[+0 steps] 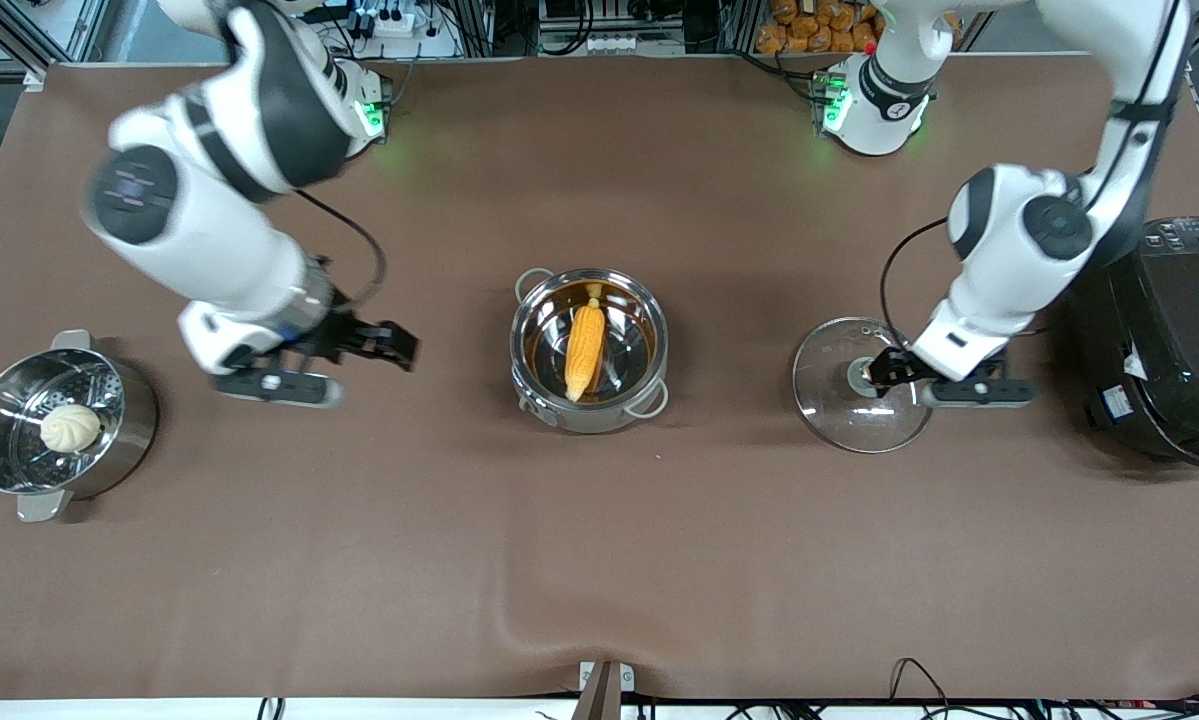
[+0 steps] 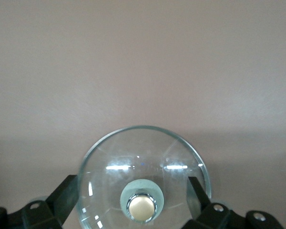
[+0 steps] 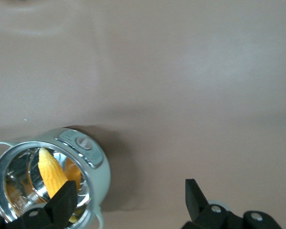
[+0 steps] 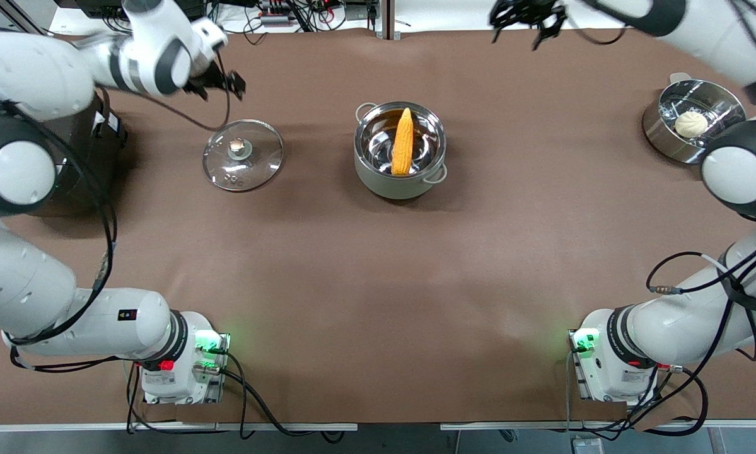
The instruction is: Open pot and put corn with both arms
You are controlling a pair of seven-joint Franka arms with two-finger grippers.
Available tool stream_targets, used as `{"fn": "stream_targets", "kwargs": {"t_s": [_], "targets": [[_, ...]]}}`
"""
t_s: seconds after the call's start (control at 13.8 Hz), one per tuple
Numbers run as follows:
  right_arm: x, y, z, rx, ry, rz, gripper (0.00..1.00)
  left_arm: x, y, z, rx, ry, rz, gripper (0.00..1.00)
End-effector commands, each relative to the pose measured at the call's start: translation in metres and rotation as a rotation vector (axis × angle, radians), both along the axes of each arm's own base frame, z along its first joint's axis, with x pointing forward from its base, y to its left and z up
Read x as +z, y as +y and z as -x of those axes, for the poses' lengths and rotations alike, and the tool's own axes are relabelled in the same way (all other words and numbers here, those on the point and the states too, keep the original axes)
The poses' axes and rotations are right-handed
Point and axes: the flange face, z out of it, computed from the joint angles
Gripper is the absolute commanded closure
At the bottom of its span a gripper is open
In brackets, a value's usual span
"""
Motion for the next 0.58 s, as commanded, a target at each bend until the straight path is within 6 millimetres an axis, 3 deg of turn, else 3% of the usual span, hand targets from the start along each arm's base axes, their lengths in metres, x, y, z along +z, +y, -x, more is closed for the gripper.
{"fn": "stream_targets", "kwargs": {"t_s": [0.0,0.15,0.29,0.44,0.51], "targets": [[0.048,-0.058,0.029,0.016,-0.021,0.015,0.00,0.089,-0.003,-0.008,-0.012,0.007,-0.017,0.00],[0.066,-0.096,0.042,0.022,-0.033,0.025,0.00,0.148,-0.006,-0.015,-0.005,0.021,-0.015,0.00],[0.083,-0.156,0.050,0.016,-0.026,0.025,0.00,0.194,-0.011,-0.014,-0.014,0.053,-0.020,0.00],[0.108,-0.200,0.060,-0.023,-0.069,0.030,0.00,0.216,-0.008,-0.007,-0.007,0.092,-0.027,0.00],[0.109,-0.210,0.062,-0.011,-0.058,0.033,0.00,0.225,-0.004,-0.004,0.000,0.116,-0.032,0.00]]}}
